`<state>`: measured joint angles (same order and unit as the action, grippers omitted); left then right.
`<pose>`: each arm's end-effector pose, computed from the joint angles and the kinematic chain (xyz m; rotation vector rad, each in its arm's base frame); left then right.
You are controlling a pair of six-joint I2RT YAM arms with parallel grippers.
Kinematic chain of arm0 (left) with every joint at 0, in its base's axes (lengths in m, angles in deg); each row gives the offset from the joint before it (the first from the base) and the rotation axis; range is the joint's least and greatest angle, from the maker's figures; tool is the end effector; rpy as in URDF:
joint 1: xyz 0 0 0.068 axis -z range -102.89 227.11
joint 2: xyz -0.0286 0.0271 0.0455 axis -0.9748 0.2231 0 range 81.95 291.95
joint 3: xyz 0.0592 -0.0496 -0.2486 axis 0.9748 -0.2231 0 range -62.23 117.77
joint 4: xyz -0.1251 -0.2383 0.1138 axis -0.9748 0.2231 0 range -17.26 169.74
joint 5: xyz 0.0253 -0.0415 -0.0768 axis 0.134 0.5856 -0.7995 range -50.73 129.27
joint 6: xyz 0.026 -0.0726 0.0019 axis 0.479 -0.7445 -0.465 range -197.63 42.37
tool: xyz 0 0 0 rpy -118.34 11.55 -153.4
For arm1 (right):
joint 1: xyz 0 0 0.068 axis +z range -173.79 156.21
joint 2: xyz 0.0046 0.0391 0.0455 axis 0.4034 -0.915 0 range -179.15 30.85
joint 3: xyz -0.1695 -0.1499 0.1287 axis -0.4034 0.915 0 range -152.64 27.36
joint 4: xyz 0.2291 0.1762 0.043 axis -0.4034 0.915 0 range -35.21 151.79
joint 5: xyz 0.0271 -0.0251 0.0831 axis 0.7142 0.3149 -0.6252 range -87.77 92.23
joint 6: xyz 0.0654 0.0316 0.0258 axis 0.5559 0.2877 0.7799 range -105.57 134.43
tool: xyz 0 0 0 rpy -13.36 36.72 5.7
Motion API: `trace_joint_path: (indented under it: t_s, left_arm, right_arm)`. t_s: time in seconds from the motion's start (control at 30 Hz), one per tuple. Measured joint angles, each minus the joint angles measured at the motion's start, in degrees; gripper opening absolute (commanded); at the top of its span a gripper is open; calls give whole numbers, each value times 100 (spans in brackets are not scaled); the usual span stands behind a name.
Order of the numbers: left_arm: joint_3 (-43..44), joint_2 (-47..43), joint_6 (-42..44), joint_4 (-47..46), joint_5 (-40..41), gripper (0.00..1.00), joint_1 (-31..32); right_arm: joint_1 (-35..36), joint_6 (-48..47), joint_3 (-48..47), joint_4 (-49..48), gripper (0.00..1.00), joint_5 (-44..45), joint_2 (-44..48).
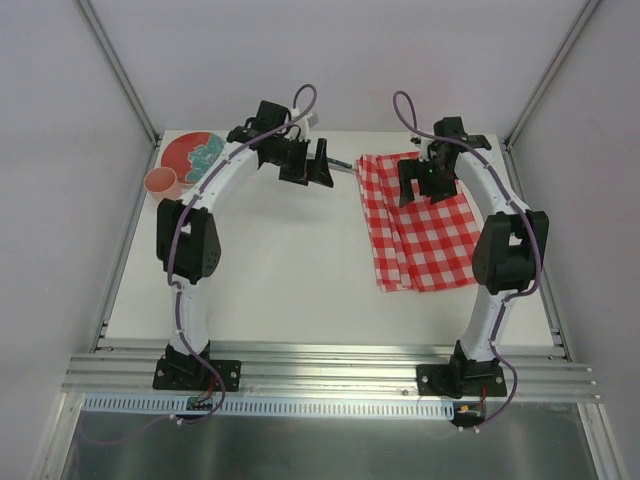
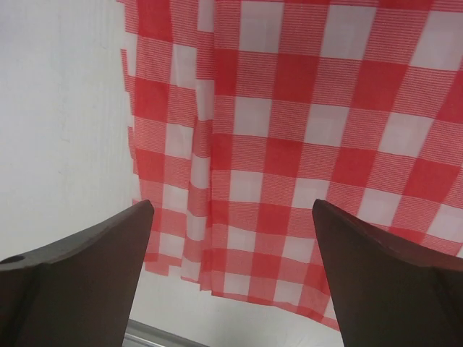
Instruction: Set the dinner table for one person
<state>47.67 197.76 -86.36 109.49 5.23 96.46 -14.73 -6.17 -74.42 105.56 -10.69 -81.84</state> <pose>0.4652 -0.2023 0.2836 0.5238 2.2774 -0.9341 0.4580 0.0879 0.2301 -0.7427 2.5129 0.2288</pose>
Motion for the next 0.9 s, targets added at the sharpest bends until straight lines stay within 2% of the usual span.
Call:
trace_joint_path:
  t_s: [0.17,0.47,0.8,0.9]
  left_arm:
    - [581,1093,-575,-481,-330,77,120]
    - [1462,2811,-1150,-1379,-682,73,280]
    - [1473,3244,-1843,-2199,-1318,73,994]
    - [1504,3311,-1982,-2356,-1399,67,1027]
  right_arm:
    - [-210,-107,74,-24,97,120,146]
    - [-393,-160,916,-37,97,111,1086]
    - [-431,-199,1147,-13,97,111,1147]
    - [-448,-201,1147,-9,97,111,1147]
